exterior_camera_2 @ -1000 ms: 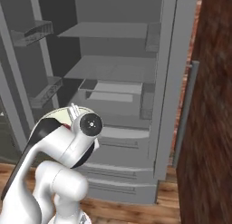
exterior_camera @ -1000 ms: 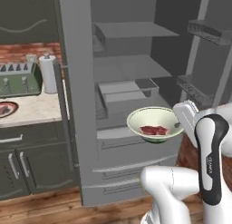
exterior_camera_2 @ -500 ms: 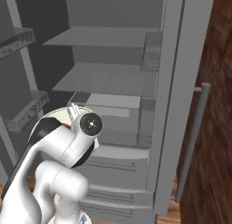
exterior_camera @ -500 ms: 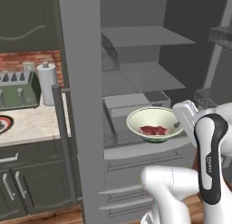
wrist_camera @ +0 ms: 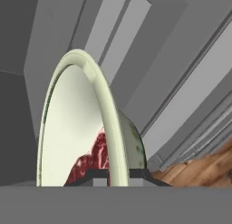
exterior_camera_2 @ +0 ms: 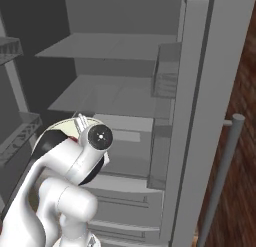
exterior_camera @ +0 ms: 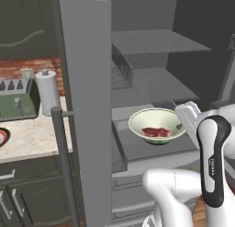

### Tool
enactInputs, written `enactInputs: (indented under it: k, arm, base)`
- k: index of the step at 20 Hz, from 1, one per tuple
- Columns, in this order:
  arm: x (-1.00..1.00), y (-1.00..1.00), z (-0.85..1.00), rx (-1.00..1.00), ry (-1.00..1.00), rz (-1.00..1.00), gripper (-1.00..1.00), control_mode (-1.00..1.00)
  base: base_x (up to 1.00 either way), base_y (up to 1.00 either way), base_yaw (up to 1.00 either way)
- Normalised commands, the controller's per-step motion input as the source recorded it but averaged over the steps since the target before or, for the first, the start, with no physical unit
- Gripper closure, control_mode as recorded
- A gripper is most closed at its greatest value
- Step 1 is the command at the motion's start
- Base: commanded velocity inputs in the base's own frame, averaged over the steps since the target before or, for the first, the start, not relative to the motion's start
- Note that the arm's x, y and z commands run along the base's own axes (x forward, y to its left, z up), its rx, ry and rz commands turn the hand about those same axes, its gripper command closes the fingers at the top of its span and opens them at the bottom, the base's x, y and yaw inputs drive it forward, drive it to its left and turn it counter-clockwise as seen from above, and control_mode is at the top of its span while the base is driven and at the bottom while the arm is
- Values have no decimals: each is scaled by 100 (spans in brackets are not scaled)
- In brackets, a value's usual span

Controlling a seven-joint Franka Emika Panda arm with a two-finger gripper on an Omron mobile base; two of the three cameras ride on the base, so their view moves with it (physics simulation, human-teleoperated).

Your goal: Place one of the steaks on the plate and the other in the bowl. Then place the bowl in the fridge.

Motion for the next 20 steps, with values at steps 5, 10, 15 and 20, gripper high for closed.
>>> enactInputs:
  k: [5, 10, 15, 20]
  arm:
    - [0, 0, 0, 0, 0, 0, 100, 100]
    - [0, 0, 0, 0, 0, 0, 100, 100]
    - [0, 0, 0, 0, 0, 0, 100, -100]
    - [0, 0, 0, 0, -5, 0, 100, -100]
  base:
    - [26, 0, 0]
    - [0, 0, 0]
    - [0, 0, 0]
    - [0, 0, 0]
